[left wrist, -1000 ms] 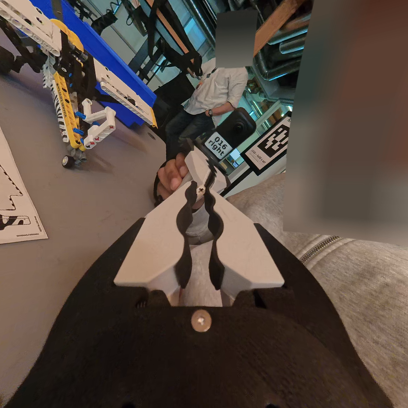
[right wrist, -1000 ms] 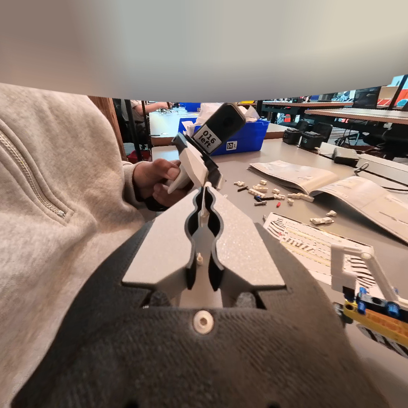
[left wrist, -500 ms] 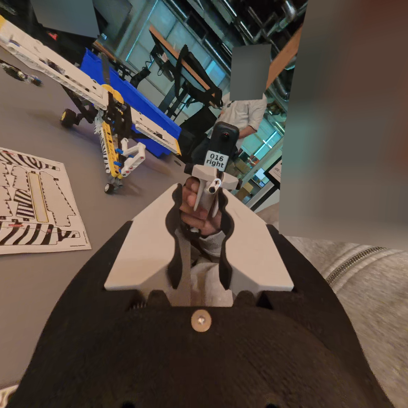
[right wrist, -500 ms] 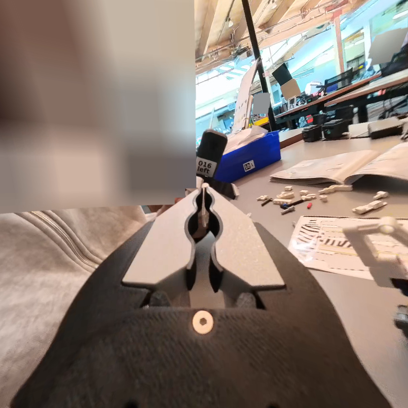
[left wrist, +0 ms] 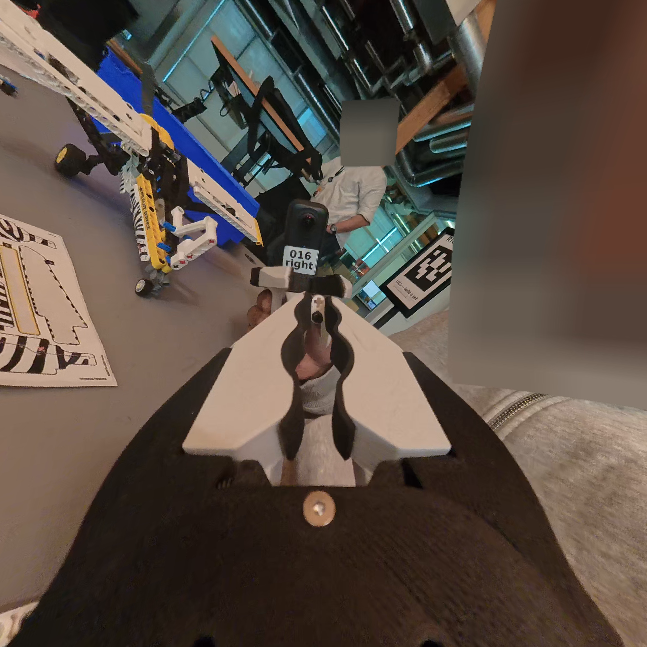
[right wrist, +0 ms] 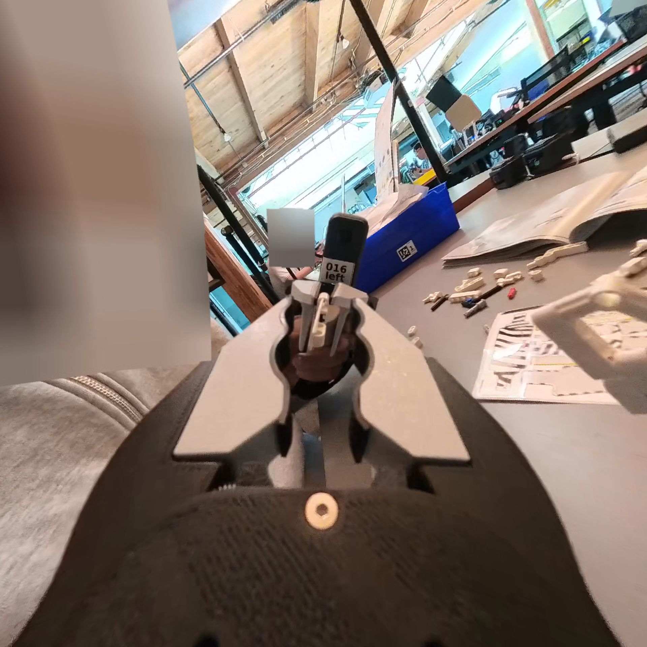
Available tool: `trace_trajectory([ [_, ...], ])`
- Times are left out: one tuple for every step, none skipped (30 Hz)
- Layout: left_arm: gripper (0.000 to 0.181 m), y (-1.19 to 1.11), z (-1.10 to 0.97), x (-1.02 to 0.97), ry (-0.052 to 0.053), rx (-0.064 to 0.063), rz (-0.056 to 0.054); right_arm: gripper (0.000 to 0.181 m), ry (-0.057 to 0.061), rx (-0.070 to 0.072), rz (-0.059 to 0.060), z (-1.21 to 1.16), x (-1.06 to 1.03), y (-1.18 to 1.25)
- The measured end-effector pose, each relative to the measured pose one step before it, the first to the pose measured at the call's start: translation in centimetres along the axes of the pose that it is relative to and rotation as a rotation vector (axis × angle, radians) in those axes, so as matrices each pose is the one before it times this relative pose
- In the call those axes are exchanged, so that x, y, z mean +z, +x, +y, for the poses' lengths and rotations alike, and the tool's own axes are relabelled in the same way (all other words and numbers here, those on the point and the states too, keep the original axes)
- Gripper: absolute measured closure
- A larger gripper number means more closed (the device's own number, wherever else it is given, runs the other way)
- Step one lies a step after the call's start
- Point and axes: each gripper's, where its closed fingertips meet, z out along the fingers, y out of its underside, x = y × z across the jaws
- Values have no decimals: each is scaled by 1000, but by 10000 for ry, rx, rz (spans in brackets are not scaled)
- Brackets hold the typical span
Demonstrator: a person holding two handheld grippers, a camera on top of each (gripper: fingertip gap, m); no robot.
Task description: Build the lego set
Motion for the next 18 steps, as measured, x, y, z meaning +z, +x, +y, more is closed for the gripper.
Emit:
trace_trajectory([
  [176,-107,-100,-117,62,-36,-22,149,4,134,2,-83,-138,129],
  [175,-100,-101,-80,65,4,-42,149,-94,147,29,115,-27,162],
  [175,-50,-88,-37,52,35,-44,147,-146,134,12,254,95,102],
  [175,15,-22,27,5,42,-12,146,-168,117,-6,335,178,37],
  [175,19,47,69,-33,28,-12,146,-169,92,-2,359,218,7],
  [175,36,70,87,-43,18,14,147,-125,50,1,294,210,-4],
  [175,90,26,73,-9,12,49,151,-101,39,-8,235,161,-18],
  [175,9,34,58,2,-1,5,160,-52,-13,-49,115,73,-110],
  [175,-43,61,34,-21,-7,-15,171,88,-108,-4,-136,-57,-92],
  [175,-79,36,14,-5,-10,-27,175,92,-146,37,-183,-109,-60],
  [175,-30,37,30,-3,-28,0,176,-80,-146,108,32,-32,49],
  [175,-17,26,8,7,-13,8,176,-90,-188,98,58,-22,32],
  [175,-5,16,1,0,-9,12,176,-67,-180,76,36,-4,-3],
  [175,-14,31,-4,-2,-28,6,176,-64,-168,73,56,-2,-4],
  [175,-44,19,-8,3,-34,-15,176,-53,-208,92,38,-5,28],
  [175,-33,22,1,9,-46,-12,176,-69,-254,92,59,1,3],
  [175,40,38,14,8,-101,46,176,-82,-256,68,38,-13,-55],
  [174,55,46,25,10,-162,89,176,-74,-308,85,22,-22,-63],
])
